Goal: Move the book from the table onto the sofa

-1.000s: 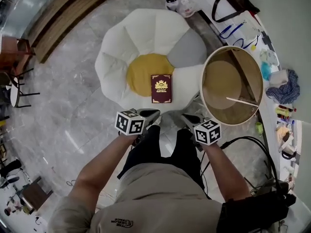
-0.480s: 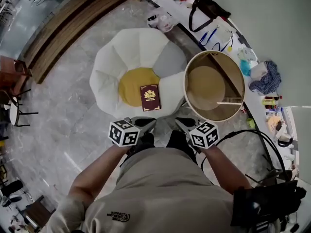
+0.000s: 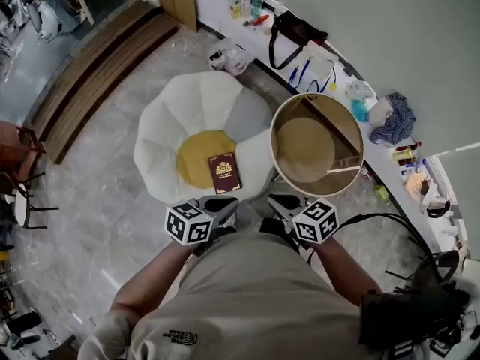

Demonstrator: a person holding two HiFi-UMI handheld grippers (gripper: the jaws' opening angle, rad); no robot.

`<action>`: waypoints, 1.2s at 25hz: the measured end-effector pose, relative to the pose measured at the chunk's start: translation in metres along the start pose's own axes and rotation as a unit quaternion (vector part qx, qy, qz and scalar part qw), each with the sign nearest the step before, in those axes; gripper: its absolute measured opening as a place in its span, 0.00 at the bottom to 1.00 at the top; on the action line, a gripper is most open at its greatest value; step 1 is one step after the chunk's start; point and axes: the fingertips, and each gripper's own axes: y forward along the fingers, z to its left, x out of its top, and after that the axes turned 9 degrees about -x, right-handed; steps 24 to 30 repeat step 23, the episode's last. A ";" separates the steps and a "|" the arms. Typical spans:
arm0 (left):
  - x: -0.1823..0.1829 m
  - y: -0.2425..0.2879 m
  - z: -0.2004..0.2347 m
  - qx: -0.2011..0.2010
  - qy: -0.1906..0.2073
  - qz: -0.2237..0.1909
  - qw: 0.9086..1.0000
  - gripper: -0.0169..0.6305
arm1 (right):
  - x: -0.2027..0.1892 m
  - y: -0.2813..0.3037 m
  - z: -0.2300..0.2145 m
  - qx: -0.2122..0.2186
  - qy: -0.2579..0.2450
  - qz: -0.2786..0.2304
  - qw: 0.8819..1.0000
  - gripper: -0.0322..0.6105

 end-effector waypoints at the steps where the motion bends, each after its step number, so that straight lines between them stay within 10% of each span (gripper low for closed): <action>1: 0.002 -0.001 -0.001 -0.001 0.003 0.000 1.000 0.04 | 0.002 -0.001 0.003 -0.001 -0.001 -0.003 1.000 0.07; 30: -0.008 -0.032 0.018 -0.018 0.016 -0.003 1.000 0.04 | 0.007 0.020 0.042 -0.025 -0.009 -0.016 1.000 0.07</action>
